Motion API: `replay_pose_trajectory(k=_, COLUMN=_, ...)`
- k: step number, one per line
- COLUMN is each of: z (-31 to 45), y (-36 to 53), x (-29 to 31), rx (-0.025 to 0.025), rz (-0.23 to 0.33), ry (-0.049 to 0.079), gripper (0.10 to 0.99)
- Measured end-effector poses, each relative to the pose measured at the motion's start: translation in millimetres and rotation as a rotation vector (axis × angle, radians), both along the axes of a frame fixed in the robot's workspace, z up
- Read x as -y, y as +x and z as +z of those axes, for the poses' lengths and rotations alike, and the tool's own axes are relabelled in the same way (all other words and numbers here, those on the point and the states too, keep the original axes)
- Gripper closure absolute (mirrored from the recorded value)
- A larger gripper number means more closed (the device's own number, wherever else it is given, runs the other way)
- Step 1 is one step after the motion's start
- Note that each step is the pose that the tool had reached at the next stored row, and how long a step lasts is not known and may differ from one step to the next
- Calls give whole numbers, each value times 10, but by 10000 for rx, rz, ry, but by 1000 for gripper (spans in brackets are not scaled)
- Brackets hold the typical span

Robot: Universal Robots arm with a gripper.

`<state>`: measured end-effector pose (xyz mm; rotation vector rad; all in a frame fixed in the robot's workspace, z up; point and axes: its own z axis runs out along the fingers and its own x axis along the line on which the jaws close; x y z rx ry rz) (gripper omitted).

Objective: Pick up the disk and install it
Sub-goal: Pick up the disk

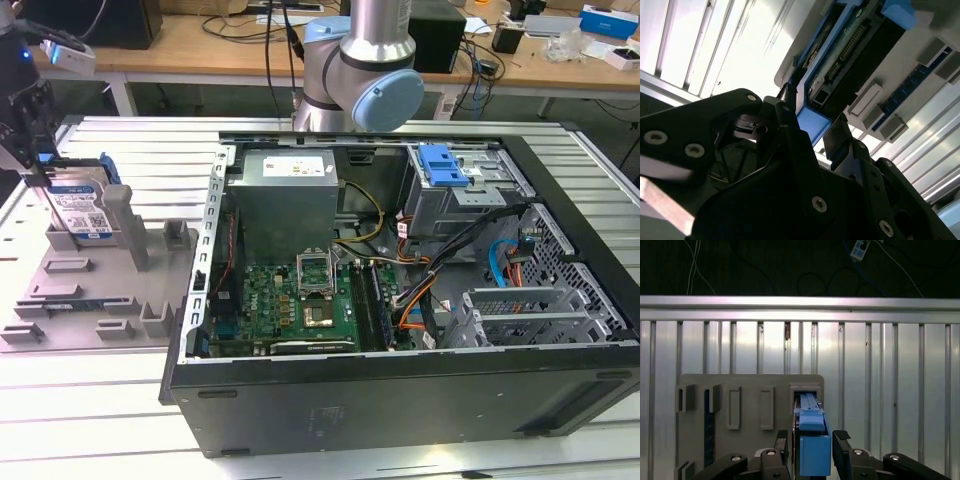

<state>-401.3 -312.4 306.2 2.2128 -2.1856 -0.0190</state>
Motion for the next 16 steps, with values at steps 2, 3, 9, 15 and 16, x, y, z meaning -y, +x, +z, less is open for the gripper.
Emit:
replay_pose_trajectory(k=2, z=-9, y=0, x=0, rx=-2, rz=0, ry=0, gripper=604)
replay_pose_trajectory(k=3, z=-15, y=0, x=0, rx=0, rz=0, ry=0, gripper=604)
replay_pose_trajectory(k=9, z=-37, y=0, x=0, rx=-1, rz=0, ry=0, gripper=604)
replay_pose_trajectory(k=15, z=-63, y=0, x=0, rx=0, rz=0, ry=0, gripper=604)
replay_pose_trajectory(k=16, z=-66, y=0, x=0, rx=-1, rz=0, ry=0, gripper=604)
